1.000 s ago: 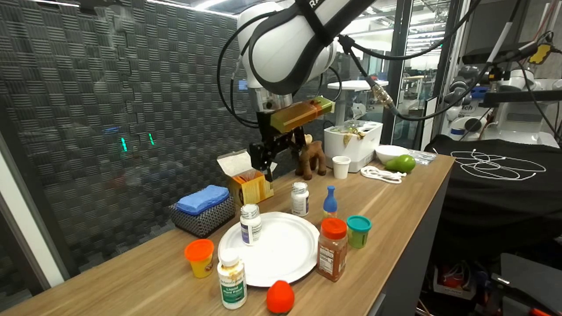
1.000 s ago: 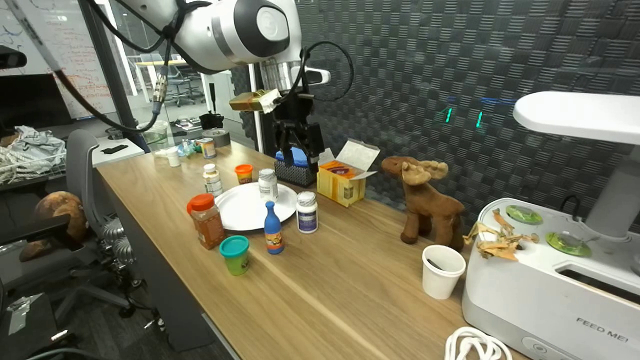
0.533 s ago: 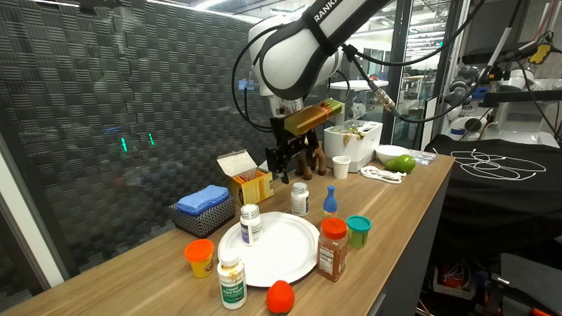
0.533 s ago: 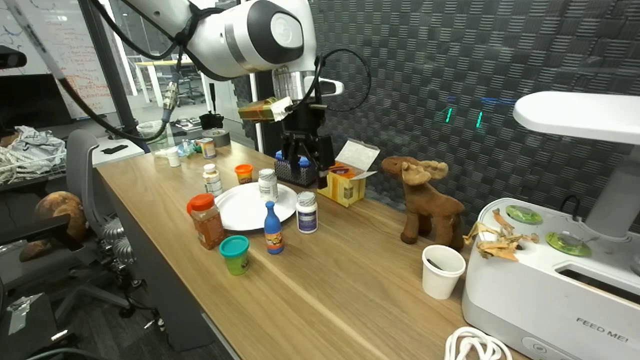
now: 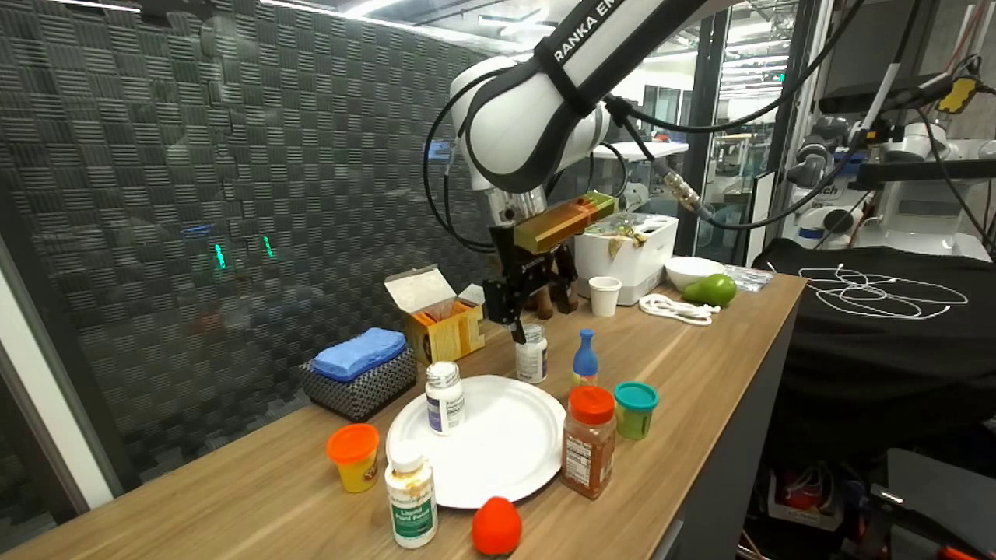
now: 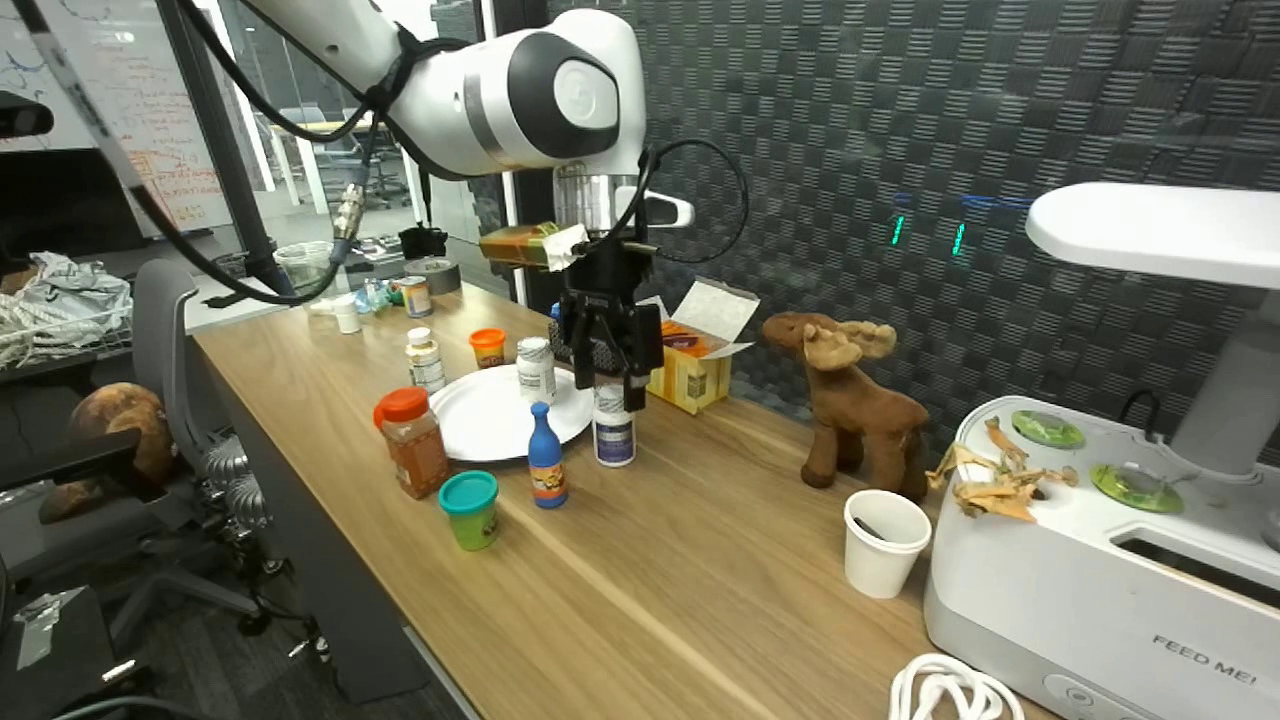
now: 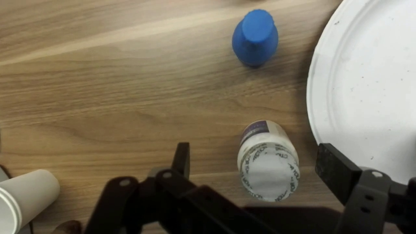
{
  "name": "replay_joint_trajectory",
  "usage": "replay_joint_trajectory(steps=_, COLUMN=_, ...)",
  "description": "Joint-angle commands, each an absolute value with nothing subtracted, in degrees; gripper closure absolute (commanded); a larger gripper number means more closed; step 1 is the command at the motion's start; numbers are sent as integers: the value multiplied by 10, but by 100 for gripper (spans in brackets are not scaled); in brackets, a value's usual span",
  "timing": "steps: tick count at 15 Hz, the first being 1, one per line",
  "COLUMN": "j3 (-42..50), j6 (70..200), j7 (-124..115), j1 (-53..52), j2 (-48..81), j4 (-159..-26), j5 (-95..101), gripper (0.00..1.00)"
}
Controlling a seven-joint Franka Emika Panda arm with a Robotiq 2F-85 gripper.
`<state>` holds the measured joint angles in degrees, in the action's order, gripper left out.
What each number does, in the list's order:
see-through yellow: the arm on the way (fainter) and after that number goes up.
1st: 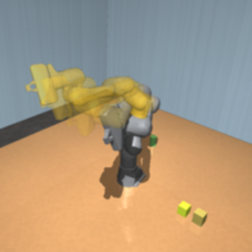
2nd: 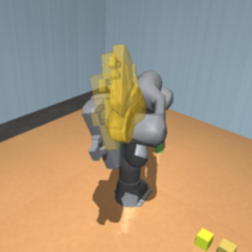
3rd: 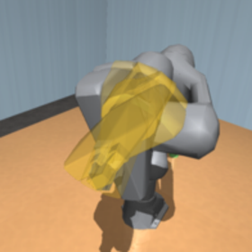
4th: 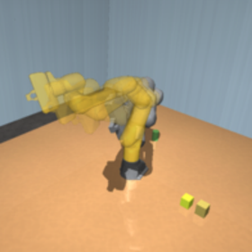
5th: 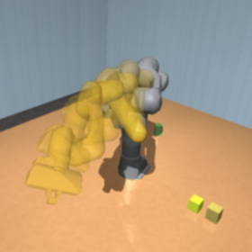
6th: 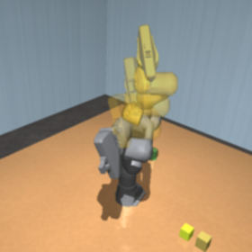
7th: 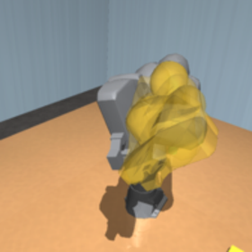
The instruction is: Put all the bottles and the orange plushie surrounding the white plate on the white plate
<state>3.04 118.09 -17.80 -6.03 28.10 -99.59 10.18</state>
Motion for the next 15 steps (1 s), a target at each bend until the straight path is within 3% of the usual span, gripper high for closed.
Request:
replay_joint_trajectory(steps=1, j3=19, j6=1172, j7=-167, j1=-52, j2=285, j4=-992, j5=69, gripper=0)
replay_joint_trajectory(steps=7, j3=29, j6=1226, j7=-196, j1=-58, j2=287, j4=-994, j5=66, gripper=1)
replay_joint_trajectory(steps=8, j3=29, j6=1236, j7=-200, j1=-59, j2=287, j4=-993, j5=66, gripper=8)
replay_joint_trajectory(steps=9, j3=30, j6=1242, j7=-203, j1=-59, j2=288, j4=-992, j5=66, gripper=26)
replay_joint_trajectory(steps=15, j3=39, j6=1245, j7=-220, j1=-71, j2=283, j4=-1000, j5=90, gripper=72)
